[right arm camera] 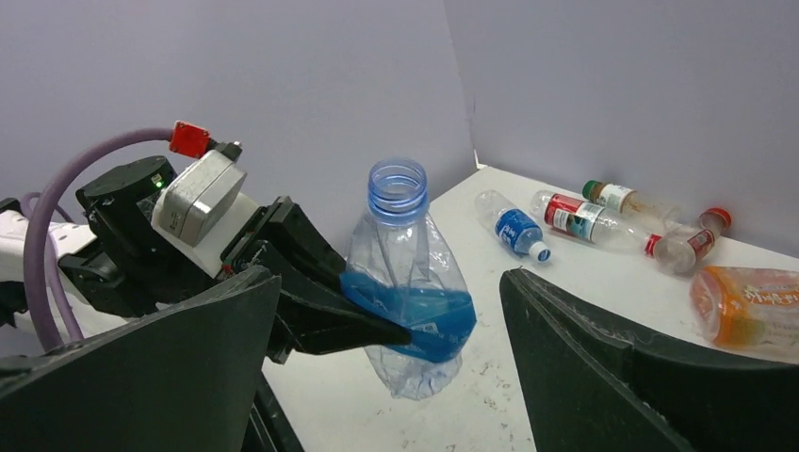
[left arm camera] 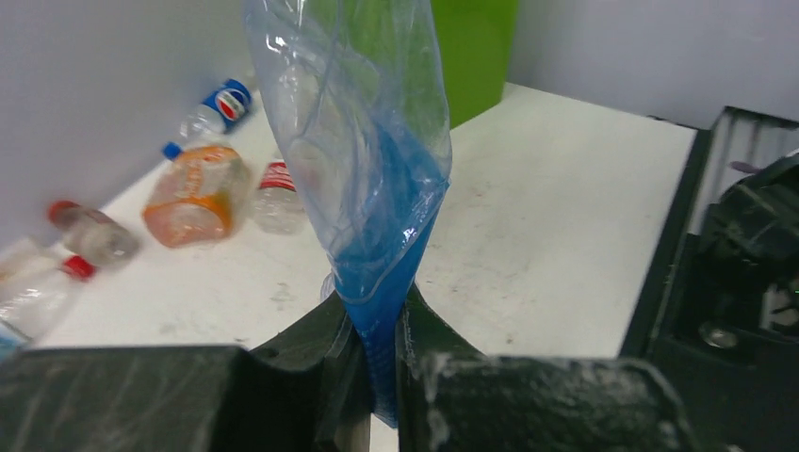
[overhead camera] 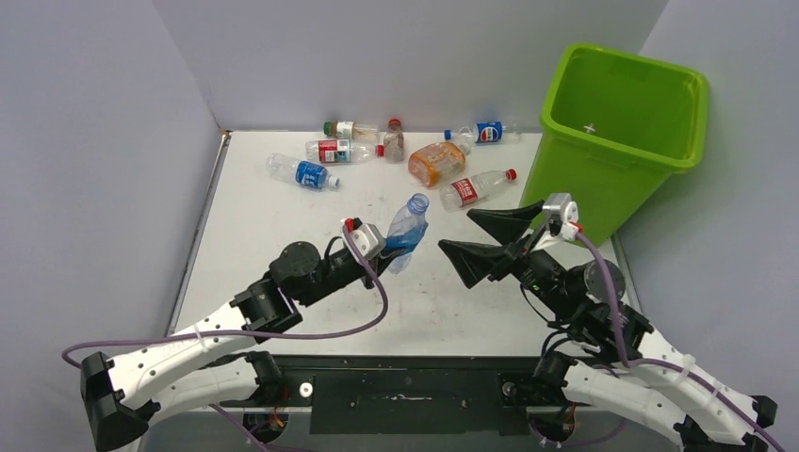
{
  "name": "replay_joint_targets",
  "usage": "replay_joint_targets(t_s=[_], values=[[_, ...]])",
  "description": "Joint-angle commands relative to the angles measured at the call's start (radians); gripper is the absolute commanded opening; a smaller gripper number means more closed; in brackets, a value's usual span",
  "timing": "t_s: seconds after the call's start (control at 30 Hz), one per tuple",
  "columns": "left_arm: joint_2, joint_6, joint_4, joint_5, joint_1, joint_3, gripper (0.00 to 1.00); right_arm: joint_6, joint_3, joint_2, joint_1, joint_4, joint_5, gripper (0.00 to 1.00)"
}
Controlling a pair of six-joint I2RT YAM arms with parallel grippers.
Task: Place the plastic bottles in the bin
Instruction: Pick up the plastic bottle at the center of the board, then place the plastic bottle in the trash bin.
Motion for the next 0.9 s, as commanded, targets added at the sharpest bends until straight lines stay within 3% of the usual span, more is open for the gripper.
replay_joint_targets(t_s=[0.0,0.2,0.33,0.57,0.8,0.83,0.87], values=[[0.046,-0.269,0.001,0.272,0.066,0.039,0.00,-0.012,-0.036,0.058,0.002,0.243,0.015,0.89],[0.051,-0.263,-0.006,0.273,0.071,0.038,0.00,-0.002,-0.025,0.205,0.002,0.355,0.003,0.90],[0.024,-0.246,0.017,0.245,0.069,0.013,0.00,0.012,-0.001,0.269,0.002,0.349,0.056,1.00],[-0.005,-0.234,0.030,0.230,0.068,0.002,0.00,0.030,-0.028,0.280,0.002,0.396,0.072,0.75],[-0.022,-0.204,0.032,0.209,0.053,-0.010,0.00,0.039,-0.002,0.322,0.002,0.396,0.016,0.36],[-0.024,-0.198,0.033,0.198,0.050,-0.012,0.00,0.039,0.011,0.334,0.001,0.379,-0.012,0.27],[-0.026,-0.190,0.034,0.188,0.046,-0.015,0.00,0.040,0.022,0.343,0.002,0.366,-0.020,0.12]])
